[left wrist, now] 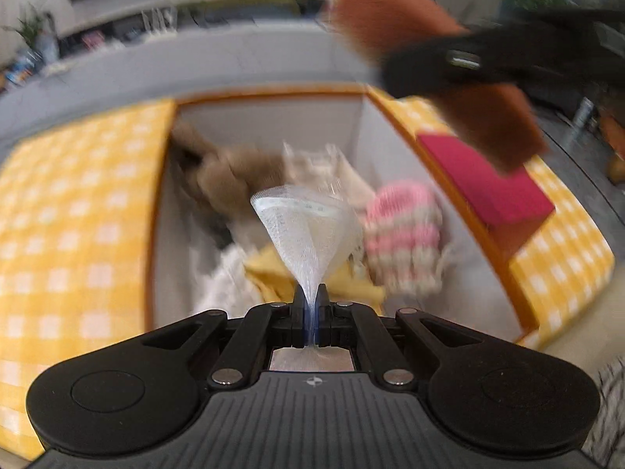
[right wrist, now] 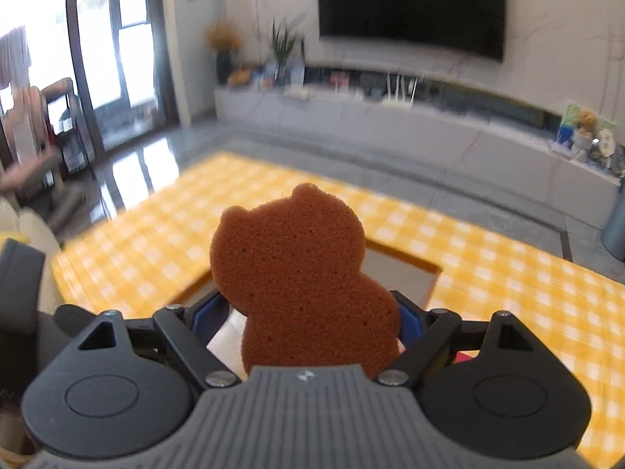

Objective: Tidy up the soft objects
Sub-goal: 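Carry the mesh bag with the left gripper while the right carries the sponge to the box, then lower the sponge into the box and open the right gripper while the left drops the bag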

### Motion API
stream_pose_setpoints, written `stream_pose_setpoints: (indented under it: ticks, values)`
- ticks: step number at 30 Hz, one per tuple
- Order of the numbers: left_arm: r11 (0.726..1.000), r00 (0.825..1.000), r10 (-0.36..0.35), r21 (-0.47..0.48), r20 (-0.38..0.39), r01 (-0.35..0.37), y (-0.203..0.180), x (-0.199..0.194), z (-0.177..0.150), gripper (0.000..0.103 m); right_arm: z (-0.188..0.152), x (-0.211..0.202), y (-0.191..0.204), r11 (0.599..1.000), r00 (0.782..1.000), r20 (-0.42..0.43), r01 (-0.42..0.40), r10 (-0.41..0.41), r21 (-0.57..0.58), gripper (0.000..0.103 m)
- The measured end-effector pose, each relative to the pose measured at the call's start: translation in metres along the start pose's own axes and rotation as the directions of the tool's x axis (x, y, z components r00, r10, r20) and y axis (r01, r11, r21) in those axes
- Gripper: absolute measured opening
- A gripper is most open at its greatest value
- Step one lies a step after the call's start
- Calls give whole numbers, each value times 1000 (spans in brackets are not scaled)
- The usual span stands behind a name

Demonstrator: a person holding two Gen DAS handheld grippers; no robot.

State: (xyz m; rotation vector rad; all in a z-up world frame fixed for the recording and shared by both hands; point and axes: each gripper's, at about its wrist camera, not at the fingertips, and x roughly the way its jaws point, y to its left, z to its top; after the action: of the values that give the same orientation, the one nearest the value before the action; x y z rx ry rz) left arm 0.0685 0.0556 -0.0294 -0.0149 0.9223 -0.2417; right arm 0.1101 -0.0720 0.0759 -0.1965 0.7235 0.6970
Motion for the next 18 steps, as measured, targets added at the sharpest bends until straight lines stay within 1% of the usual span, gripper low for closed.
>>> stream_pose_setpoints:
  ticks: [2, 4, 6, 8, 10, 11, 12, 13, 14, 15, 16, 17, 18]
  values:
    - [999, 998, -24, -34, -64, 21, 9, 13, -1, 3, 10, 30, 1, 999, 997, -79, 22, -26, -48, 85]
    - [998, 995, -34, -46, -95, 30, 14, 22, -2, 3, 17, 57, 1, 995, 986, -155, 47, -62, -93, 85]
    - [1000, 995, -14, -25, -99, 12, 12, 26, -3, 3, 18, 83, 3, 991, 968, -236, 54, -81, -119, 85]
    - [1000, 995, 2, -4, -97, -2, 9, 26, -5, 3, 14, 110, 1, 991, 944, -315, 62, -97, -120, 85]
    - [1000, 996, 12, 14, -83, -11, 6, 22, -5, 4, 9, 128, -7, 989, 924, -359, 96, -131, -115, 85]
    - [999, 997, 24, 30, -73, -22, 3, 19, -5, 6, 7, 134, -11, 988, 923, -359, 108, -141, -110, 85]
    - [998, 997, 41, 45, -59, -39, -1, 14, -8, 15, 8, 135, -13, 988, 925, -350, 119, -148, -102, 85]
    - [997, 997, 59, 55, -43, -56, -3, 9, -9, 31, 8, 135, -14, 988, 927, -342, 129, -152, -89, 85]
    - [996, 997, 68, 60, -37, -66, -5, 5, -9, 41, 8, 133, -13, 987, 928, -336, 141, -159, -76, 86]
    - [997, 998, 47, 63, -35, -45, -5, 0, -9, 51, 7, 131, -13, 985, 929, -328, 158, -172, -69, 87]
    - [998, 999, 26, 59, -36, -24, -6, -5, -8, 62, 6, 128, -12, 982, 929, -318, 176, -190, -73, 92]
    - [999, 1000, 10, 48, -28, -8, -7, -11, -7, 67, 6, 124, -8, 979, 927, -313, 186, -204, -87, 100]
    - [999, 1000, 3, 37, -12, -3, -7, -17, -10, 73, 4, 119, -4, 977, 930, -300, 188, -211, -103, 100]
